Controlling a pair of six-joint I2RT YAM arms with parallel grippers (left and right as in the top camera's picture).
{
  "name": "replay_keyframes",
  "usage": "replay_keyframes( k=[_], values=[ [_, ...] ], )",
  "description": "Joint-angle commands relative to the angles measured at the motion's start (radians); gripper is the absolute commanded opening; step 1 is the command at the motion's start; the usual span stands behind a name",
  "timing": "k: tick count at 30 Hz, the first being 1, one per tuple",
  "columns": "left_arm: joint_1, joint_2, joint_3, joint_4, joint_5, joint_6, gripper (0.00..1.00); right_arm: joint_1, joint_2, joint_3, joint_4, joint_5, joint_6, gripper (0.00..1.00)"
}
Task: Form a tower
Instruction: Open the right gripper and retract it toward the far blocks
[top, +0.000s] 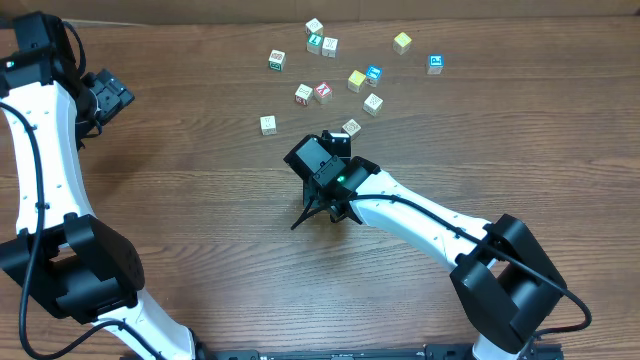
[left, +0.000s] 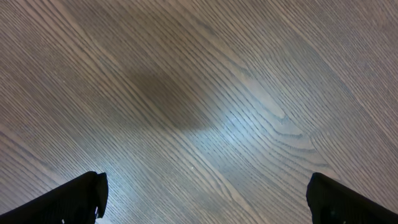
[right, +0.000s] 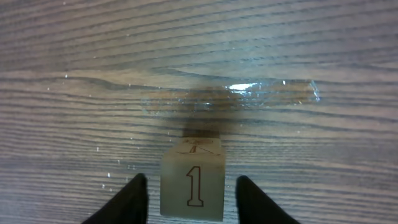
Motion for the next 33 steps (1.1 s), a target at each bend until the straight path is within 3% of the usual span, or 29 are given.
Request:
replay_keyframes(
  k=[1, 6, 13, 15, 28, 33],
  values=[
    [-0.003, -0.002, 0.001, 0.001, -0.005, 0.005, 0.99, 0.003, -0.001, -0.009, 0.008, 0.010, 0.003, 0.55],
    [-0.003, -0.002, 0.001, 0.001, -0.005, 0.005, 1.00, -0.034, -0.001, 0.090, -0.032, 0.009, -0.069, 0.61],
    [-0.003, -0.002, 0.001, 0.001, -0.005, 0.005, 1.00, -0.105, -0.001, 0.393, -0.274, -0.005, -0.176, 0.62],
    [-0.003, -0.002, 0.001, 0.001, -0.005, 0.005, 1.00, -0.117, -0.001, 0.455, -0.325, -0.017, -0.187, 0.69],
    [-0.003, -0.002, 0.001, 0.001, -0.005, 0.005, 1.00, -0.276, -0.001, 0.478, -0.380, -0.171, -0.231, 0.83],
    [-0.003, -0.002, 0.000, 0.001, -0.005, 0.005, 1.00, -0.412, -0.001, 0.616, -0.483, -0.247, -0.282, 0.86]
  ],
)
